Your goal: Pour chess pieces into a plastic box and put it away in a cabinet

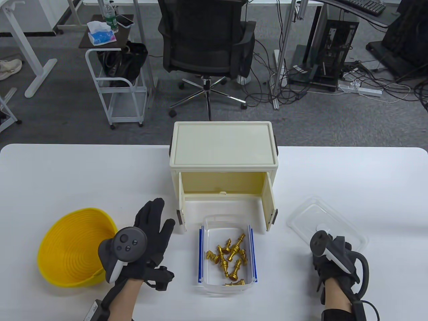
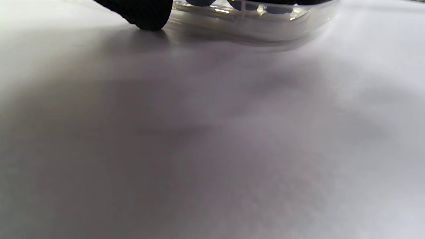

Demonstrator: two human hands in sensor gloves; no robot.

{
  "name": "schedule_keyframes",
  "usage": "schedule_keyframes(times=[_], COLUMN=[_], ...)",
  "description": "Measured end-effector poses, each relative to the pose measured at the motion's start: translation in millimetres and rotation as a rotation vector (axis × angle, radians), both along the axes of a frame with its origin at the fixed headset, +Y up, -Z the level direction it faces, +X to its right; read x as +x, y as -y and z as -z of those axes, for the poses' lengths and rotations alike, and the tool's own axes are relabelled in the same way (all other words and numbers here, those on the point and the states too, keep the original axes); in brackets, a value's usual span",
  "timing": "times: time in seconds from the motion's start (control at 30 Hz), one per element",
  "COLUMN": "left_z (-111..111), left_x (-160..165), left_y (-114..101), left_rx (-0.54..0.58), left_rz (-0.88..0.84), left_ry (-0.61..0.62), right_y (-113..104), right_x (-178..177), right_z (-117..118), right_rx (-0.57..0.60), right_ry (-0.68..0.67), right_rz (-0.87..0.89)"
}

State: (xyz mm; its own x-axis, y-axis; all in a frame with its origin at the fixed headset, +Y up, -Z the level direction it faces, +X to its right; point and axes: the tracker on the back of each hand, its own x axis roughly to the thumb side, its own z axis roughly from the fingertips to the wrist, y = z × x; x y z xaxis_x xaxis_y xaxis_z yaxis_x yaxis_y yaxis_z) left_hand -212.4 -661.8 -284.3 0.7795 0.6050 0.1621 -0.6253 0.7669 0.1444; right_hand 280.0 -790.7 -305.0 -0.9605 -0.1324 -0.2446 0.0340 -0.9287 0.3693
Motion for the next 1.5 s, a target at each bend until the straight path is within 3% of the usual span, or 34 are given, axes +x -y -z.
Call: schedule_keyframes(times=[0.2, 0.47, 0.7, 0.93, 1.17, 1.27, 1.4, 1.5], left_z=[0.3, -0.1, -0.2, -1.7, -5.1, -7.4, -9.9, -10.6], left_x=[0.1, 0.4, 0.7, 6.3, 16.1, 21.6, 27.9, 31.7], left_y=[0.5, 1.6, 1.3, 0.6, -0.6, -1.4, -1.6, 0.1], left_rx=[0.008, 0.006, 0.009, 0.012, -0.012, -0.031, -0.063, -0.098], left_rz=[-0.006, 0.001, -0.003, -0.017, -0.11, -0.182, -0.27, -0.323], left_ry=[0.009, 0.014, 0.017, 0.049, 0.114, 0.155, 0.208, 0.245], right_y=[1.3, -0.8, -23.4, -82.6, -147.0, -168.4, -180.2, -179.6], right_x=[-16.9, -24.7, -33.0, -54.4, -81.2, -96.1, -115.0, -127.6], right_z=[2.5, 2.4, 1.1, -9.3, -37.7, -54.0, -65.8, -66.8], right_rx=[0.015, 0.048, 0.237, 0.623, 0.994, 1.131, 1.158, 1.064], right_ry=[-0.141, -0.176, -0.144, -0.196, -0.383, -0.468, -0.566, -0.605], right_rz=[-0.134, -0.175, -0.218, -0.038, 0.224, 0.429, 0.741, 1.003])
